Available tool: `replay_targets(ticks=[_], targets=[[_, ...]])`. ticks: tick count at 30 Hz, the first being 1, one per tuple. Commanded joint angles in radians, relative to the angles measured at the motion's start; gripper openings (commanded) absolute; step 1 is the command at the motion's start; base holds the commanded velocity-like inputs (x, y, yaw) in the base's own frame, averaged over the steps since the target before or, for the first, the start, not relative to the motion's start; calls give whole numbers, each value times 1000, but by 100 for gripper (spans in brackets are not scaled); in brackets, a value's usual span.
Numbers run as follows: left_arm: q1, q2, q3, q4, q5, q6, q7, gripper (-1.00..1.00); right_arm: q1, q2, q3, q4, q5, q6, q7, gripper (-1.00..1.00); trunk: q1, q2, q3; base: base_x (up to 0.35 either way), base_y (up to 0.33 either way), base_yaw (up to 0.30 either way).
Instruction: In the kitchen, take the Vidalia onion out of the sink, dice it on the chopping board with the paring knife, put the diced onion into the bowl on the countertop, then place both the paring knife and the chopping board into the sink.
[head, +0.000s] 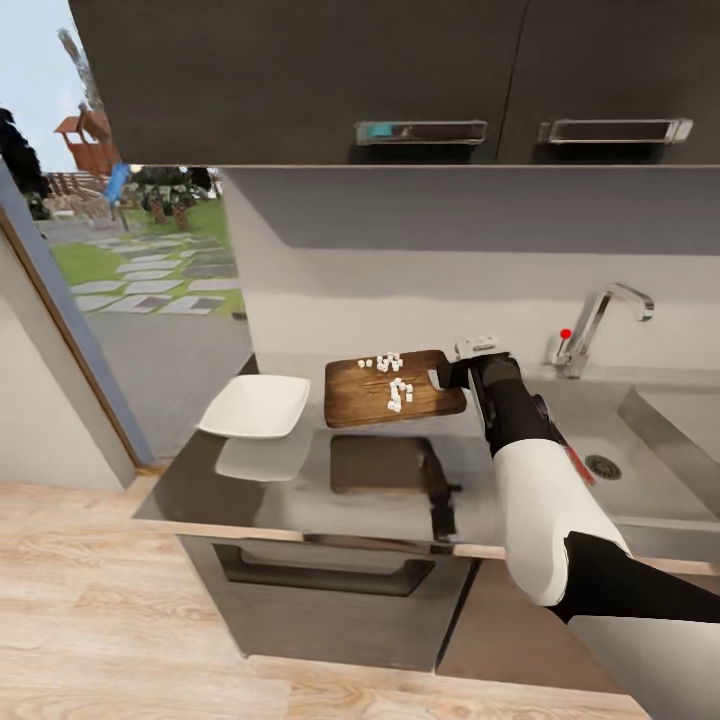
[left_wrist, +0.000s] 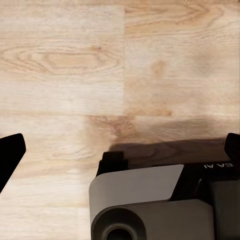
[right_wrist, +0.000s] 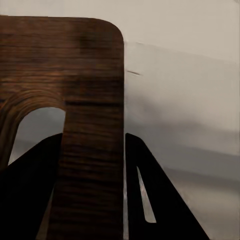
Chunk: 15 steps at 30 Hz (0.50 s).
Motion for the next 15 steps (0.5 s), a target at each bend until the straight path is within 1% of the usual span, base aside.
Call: replay_targets(ticks=[1,9,15], targets=[[-2,-1,-9,4,9,-7,1,100,-1,2,-5,-1,7,3,9,-100,0,-1,0,1,271,0],[-2,-1,-9,4,9,-7,1,100,-1,2,-5,-1,7,3,9,-100,0,-1,12,7,272,0],[-1,-1,-9,5,9,-7,1,100,-1,2,-5,-1,7,3,9,-100,0,-1,20,107,272,0]])
